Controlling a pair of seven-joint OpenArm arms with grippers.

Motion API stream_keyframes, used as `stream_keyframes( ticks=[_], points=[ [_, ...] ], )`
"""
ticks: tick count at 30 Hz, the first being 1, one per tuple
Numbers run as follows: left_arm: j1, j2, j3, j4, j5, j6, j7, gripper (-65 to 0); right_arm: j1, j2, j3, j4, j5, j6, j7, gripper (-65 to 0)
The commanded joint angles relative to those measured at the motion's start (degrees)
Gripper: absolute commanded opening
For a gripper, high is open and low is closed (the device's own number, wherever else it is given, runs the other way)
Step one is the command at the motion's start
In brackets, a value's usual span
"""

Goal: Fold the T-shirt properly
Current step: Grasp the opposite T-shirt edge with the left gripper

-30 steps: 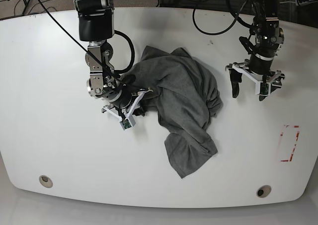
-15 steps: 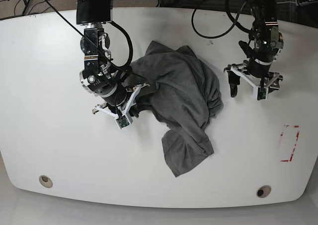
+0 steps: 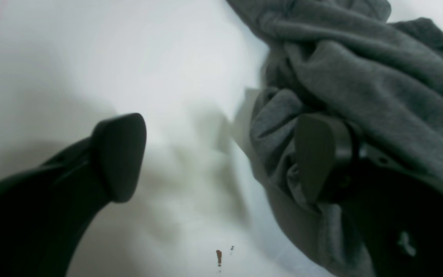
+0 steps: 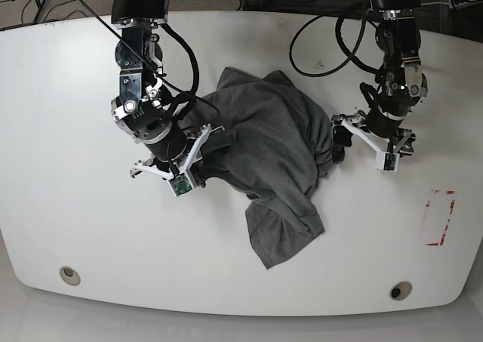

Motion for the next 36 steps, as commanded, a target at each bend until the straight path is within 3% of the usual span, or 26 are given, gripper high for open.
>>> stream_keyframes(
  ticks=[1,20,23,32,36],
  points=[
    [-2.1,-0.3,0.9,-0.7,-0.8,0.0,-1.2,-6.1,0.1,0.2,0.1,2.4,0.5,0.1,1.4,-64.8],
    [-8.5,-0.1,8.1,-11.5,-0.9,0.0,-1.2,-8.6,-2.0,0.2,0.1,7.5,0.8,0.2,1.5,-64.8],
    [-9.3,0.9,8.1,-12.8,-1.0,0.0,-1.2,-15.1,-2.1,0.2,0.1,7.8,0.8,0.2,1.5,-64.8],
    [-9.9,1.3,8.1,-15.2,-0.9,0.0,-1.2,-47.1,-2.6,0.2,0.1,8.1,0.8,0.2,1.5,-64.7],
    [-9.7,1.3,8.1,-15.0,-0.9,0.0,-1.2,-56.8,-2.7,0.2,0.2,8.6,0.8,0.2,1.6,-64.7]
  ],
)
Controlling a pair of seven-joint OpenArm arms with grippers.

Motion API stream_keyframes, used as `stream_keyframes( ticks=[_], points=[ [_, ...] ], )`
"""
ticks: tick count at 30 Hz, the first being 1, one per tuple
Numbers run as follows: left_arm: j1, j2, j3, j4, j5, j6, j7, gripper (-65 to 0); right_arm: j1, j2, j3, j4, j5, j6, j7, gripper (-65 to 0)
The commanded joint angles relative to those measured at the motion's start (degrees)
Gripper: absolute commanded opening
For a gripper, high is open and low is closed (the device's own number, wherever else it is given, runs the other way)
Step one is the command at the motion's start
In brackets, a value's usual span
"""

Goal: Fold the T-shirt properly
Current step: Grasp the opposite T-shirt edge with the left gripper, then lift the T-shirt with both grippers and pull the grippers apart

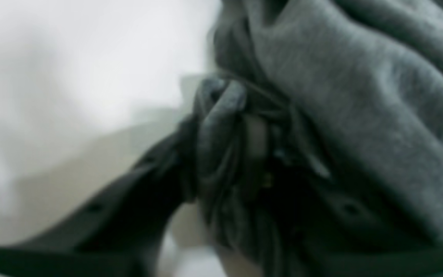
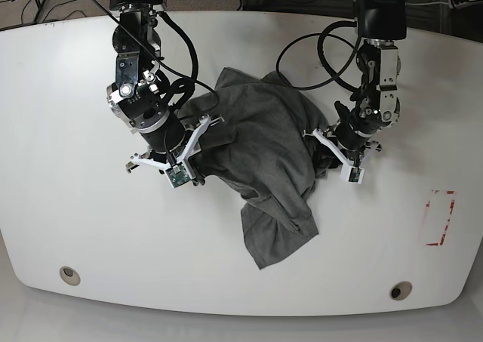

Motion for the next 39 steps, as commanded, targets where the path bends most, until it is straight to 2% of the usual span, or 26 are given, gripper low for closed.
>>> stream_keyframes(
  ticks=[1,3,11,21,31,39],
  points=[
    [-0.7,-0.3,-0.1,1.1,-0.2,0.2,-0.9,-59.9,0.9,0.0,0.3,1.6,0.6,0.0,1.6,-64.7],
    [-0.6,-0.3,-0.3,1.3,-0.2,0.2,-0.9,-65.0,0.9,0.1,0.4,1.6,0.6,0.0,1.6,-64.7],
    [2.8,-1.1,-2.1,8.0,-0.2,0.2,-0.9,-65.0,1.2,2.7,1.6,1.5,0.7,0.0,1.6,-64.7],
    [9.0,-1.4,-4.5,19.9,-0.2,0.2,-0.5,-65.0,4.3,3.0,4.9,0.4,0.8,0.0,3.3,-64.7],
    [9.7,-1.4,-11.9,32.1,-0.3,0.2,9.0,-65.0,8.7,3.7,8.7,-1.2,0.8,0.0,6.4,-64.5],
    [3.7,-1.4,-15.1,38.2,-0.3,0.2,15.4,-65.0,15.0,4.6,8.8,-1.2,0.4,0.0,6.4,-64.5]
  ],
)
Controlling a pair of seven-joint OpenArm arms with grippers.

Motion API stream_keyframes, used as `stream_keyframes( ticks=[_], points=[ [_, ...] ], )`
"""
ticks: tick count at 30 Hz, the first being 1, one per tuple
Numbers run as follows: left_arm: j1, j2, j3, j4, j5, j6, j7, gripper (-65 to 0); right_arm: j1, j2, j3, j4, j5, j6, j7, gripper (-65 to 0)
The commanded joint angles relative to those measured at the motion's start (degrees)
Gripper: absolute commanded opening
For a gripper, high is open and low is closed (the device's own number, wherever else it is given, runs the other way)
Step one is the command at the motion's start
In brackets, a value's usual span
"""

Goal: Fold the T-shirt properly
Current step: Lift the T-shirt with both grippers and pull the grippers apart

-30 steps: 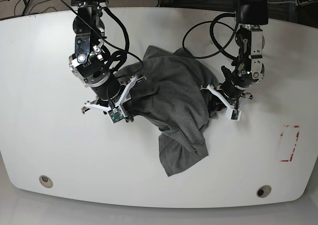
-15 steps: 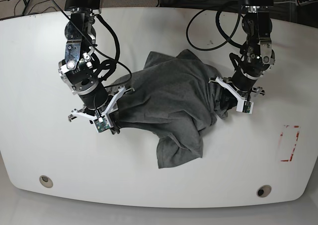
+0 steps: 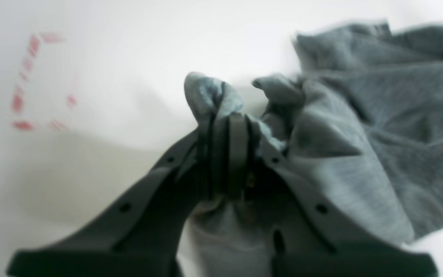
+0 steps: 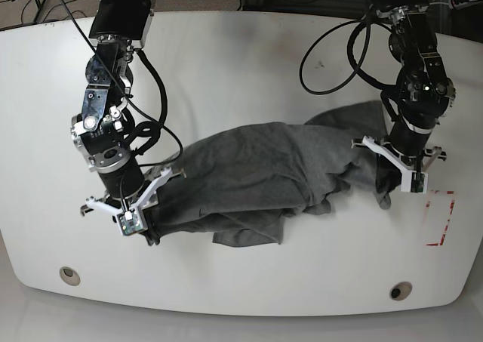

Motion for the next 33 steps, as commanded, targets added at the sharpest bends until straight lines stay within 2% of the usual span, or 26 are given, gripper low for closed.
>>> stream_keyframes(
  ticks=[1,6,15,20,27,33],
  points=[
    [-3.8,-0.4,-0.9,2.3,-0.7,0.2,0.5,-65.0,3.9,1.4,0.2,1.1,0.3,-0.2,1.7,-64.4],
    [-10.4,-0.5,-3.1,2.4,-0.7,0.2,4.0,-65.0,9.2,2.5,0.2,-0.9,0.3,-0.2,1.7,-64.4],
    [-24.2,-0.6,-7.1,2.4,-0.6,0.2,11.9,-65.0,20.0,7.1,0.1,-8.0,0.8,-0.2,1.7,-64.4],
    [-30.8,-2.5,-8.3,2.4,-0.6,0.2,16.7,-65.0,25.1,9.3,0.0,-11.6,0.8,-0.2,1.7,-64.4],
    [-37.0,-3.2,-8.4,2.3,-0.6,0.2,17.4,-65.0,30.5,10.3,0.0,-15.1,0.9,-0.2,1.6,-64.4],
    [-39.0,-5.8,-8.4,2.0,-0.6,0.2,17.5,-65.0,32.7,10.4,0.1,-16.5,0.9,-0.2,1.6,-64.4]
  ],
)
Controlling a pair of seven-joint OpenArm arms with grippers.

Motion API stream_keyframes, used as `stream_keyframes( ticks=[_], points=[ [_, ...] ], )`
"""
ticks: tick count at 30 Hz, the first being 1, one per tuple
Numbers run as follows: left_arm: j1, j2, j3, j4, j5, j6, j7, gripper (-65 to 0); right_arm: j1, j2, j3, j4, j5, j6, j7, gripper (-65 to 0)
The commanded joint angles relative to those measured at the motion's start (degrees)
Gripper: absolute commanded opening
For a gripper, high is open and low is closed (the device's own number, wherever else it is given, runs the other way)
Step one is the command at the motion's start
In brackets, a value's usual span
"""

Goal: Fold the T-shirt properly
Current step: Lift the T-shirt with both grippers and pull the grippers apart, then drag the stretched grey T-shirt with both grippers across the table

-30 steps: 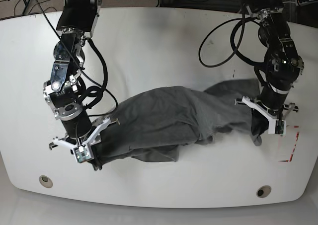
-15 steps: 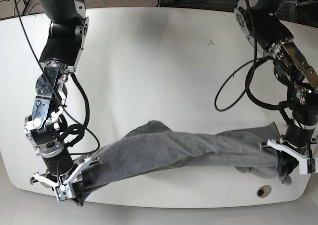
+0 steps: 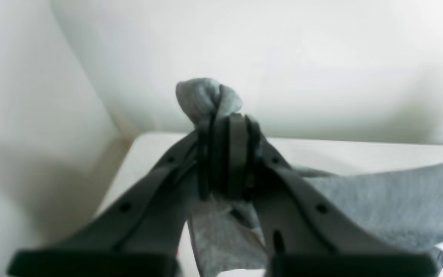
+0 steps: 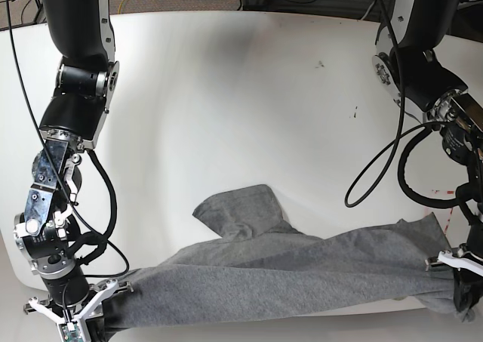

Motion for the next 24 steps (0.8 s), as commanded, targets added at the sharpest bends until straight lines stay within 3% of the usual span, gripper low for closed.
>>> stream_keyframes(
  ticks=[1,24],
  points=[
    [-1.8,-1.1,-0.2,0.6,0.5,0.3,-1.6,-65.0,2.1,0.7,0.4,0.8,-0.2,-0.2,1.6,-64.4],
    [-4.9,-1.3,0.1,0.2,0.6,0.3,-1.6,-65.0,6.2,2.6,0.4,0.7,-0.3,-0.1,0.0,-64.4]
  ],
)
